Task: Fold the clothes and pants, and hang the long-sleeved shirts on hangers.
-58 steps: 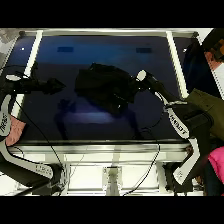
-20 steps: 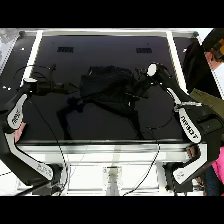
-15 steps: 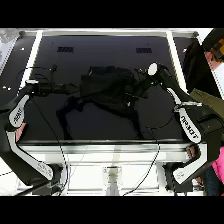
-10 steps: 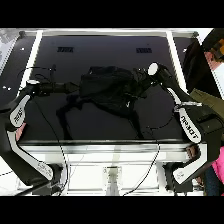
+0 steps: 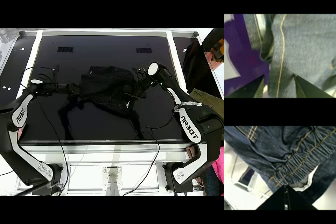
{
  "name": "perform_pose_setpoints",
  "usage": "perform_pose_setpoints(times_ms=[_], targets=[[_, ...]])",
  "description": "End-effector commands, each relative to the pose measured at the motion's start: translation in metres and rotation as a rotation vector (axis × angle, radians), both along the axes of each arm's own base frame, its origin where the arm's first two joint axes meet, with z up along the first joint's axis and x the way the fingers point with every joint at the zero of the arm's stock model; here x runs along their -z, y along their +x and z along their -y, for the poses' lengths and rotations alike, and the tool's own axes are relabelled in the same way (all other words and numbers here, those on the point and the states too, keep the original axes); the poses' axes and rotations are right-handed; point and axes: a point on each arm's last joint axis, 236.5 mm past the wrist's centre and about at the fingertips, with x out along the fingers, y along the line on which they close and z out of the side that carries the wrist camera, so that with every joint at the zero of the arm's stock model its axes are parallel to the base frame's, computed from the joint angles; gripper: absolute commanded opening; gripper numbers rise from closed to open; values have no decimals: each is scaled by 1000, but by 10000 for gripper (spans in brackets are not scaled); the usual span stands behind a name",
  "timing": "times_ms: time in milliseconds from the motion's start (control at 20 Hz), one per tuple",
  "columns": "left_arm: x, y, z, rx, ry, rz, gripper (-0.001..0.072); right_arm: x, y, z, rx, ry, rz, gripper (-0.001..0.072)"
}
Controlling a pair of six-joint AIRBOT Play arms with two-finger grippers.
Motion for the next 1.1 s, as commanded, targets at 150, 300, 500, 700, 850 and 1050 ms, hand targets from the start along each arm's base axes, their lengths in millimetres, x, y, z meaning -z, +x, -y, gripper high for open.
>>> perform_pose_setpoints(times_ms=[150, 300, 500, 700, 850, 1050], targets=[[-12, -24, 13, 99, -53, -38, 10, 1, 3, 3, -14, -12, 22, 31], [-51, -21, 18, 107, -86, 35, 7, 5, 17, 11, 15, -38, 71, 30], [-135, 0, 7, 13, -16, 260, 7, -22, 49, 28, 133, -16, 164, 30], [-261, 11, 6, -149, -53, 537, 7, -111, 85, 49, 222, 38, 416, 30], [-330, -3, 19, -159, -40, 698, 7, -187, 101, 56, 261, 77, 619, 30], [-397, -7, 29, -224, -55, 837, 7, -236, 107, 64, 259, 63, 743, 31]])
